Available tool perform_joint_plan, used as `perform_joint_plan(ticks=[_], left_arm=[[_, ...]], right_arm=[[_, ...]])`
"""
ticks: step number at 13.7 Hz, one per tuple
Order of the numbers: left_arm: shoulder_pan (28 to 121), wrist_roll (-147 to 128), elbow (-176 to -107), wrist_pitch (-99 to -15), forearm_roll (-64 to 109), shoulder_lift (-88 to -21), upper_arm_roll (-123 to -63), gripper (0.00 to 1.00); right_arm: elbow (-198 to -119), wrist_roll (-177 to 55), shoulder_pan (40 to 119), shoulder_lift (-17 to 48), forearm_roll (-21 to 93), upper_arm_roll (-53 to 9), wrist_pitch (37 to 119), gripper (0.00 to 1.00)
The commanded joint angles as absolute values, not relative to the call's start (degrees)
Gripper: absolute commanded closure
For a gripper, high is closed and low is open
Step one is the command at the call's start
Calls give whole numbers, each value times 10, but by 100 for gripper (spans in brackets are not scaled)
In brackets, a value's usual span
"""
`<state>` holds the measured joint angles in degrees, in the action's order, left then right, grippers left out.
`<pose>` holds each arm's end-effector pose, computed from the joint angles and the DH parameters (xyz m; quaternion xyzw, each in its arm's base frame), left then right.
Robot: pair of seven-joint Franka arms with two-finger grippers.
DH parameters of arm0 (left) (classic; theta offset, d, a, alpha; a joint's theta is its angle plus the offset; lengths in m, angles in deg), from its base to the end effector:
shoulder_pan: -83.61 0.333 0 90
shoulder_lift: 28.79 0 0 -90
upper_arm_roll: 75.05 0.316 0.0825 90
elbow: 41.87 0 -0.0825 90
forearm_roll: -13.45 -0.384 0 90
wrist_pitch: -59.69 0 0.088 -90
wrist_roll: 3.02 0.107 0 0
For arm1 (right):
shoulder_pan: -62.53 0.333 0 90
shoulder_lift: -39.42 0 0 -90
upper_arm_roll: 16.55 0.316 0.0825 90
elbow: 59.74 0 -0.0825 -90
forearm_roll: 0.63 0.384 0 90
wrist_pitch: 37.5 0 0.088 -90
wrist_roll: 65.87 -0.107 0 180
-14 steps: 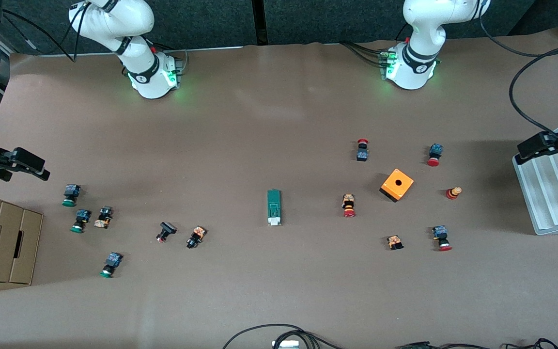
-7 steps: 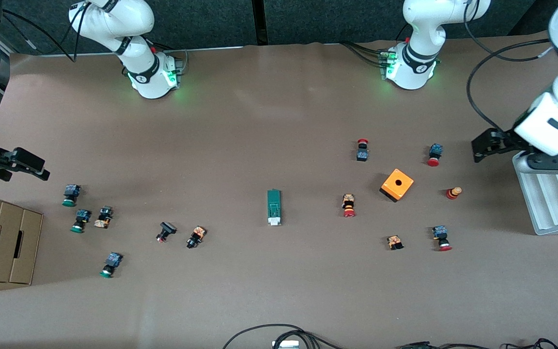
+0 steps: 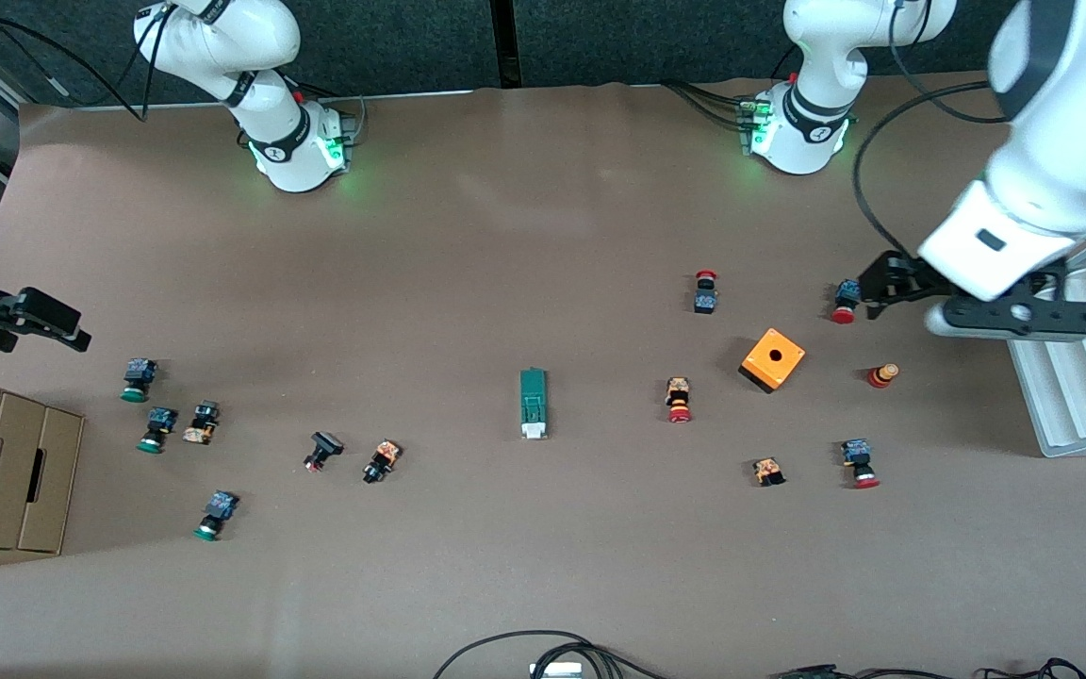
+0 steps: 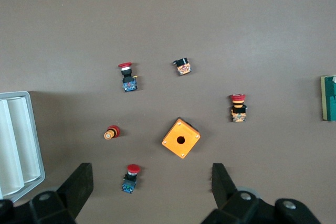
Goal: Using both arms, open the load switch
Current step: 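Move the left gripper over toward the green load switch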
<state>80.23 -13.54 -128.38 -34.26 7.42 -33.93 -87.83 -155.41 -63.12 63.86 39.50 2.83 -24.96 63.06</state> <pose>0.5697 -0.1478 0.6100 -0.9976 0.0510 -0.0304 0.0366 0.5655 -0.0649 0.5950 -0.9977 0.0420 -0.0457 0.0262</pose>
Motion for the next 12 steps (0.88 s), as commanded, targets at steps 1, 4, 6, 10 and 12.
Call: perform_joint_plan(ticks=[1,4,6,10,12], left_arm=[[757,-216,-1273,-364,55,-341,-879,0],[695,-288,-1276,-420,48,-353,-879,0],[653,-338,-1277,-448,8,-363,-879,0],[562,-476,-1302,-531,-88,-386,-881,0],[531,-543,-1306,-550,-153,-407,-888,0]], right_arm=[[-1545,-630,626,390,11,-249,627,0],[-1545,-629,599,390,18,-248,624,0],[-1546,-629,605,377,16,-246,622,0],[-1546,-624,606,370,18,-241,594,0],[-1546,-624,614,365,18,-241,594,1]])
